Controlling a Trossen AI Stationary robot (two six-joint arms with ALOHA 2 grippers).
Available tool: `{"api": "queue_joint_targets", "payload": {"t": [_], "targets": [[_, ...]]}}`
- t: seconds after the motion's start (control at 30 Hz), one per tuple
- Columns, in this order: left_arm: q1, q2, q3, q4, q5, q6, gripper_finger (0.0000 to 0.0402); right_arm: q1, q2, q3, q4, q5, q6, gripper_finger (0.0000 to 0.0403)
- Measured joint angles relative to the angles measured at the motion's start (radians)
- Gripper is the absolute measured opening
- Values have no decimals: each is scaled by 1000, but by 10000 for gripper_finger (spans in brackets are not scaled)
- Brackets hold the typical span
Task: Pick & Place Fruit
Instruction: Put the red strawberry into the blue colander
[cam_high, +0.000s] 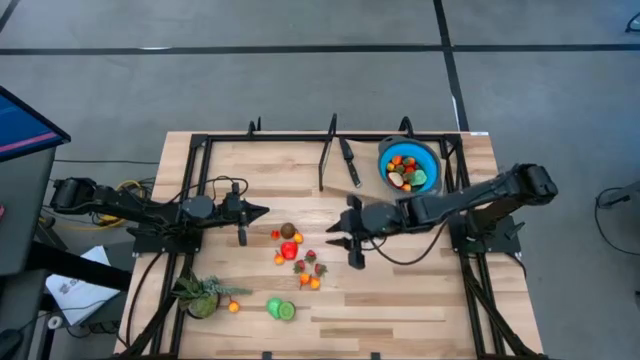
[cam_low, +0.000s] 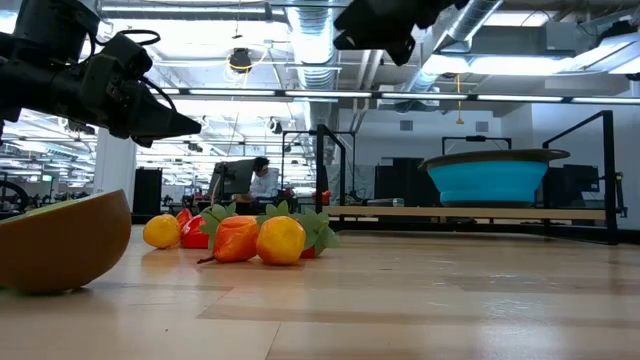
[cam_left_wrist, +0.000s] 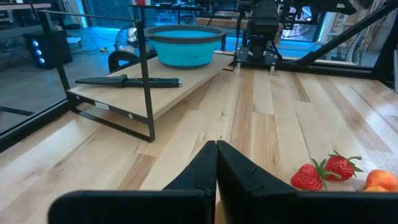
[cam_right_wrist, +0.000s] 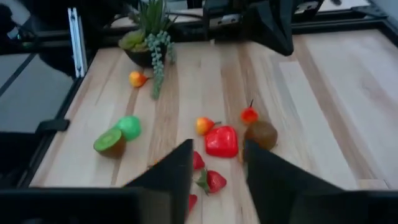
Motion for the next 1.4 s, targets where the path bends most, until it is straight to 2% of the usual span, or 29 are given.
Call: {"api": "queue_joint_targets", "payload": {"t": [0.17,0.23,0.33,0.6,0.83,0.97,1.4], "targets": [[0,0,0,0,0,0,1,31,34,2,56,24,39,221],[0,0,0,0,0,0,1,40,61,-2,78,26,40,242],[0,0,0,0,0,-3,1,43,131,0,145,26,43,252],[0,26,0,4,2,-3,1,32,320,9,241,4,121,234],[0,26,0,-2,1,-1,1,28,449,8,293,-74,214,215],[0,28,0,-2,1,0,1,34,488,9,297,-118,242,208],[0,28,0,-3,0,0,1,64,491,1,166,-110,204,194]]}}
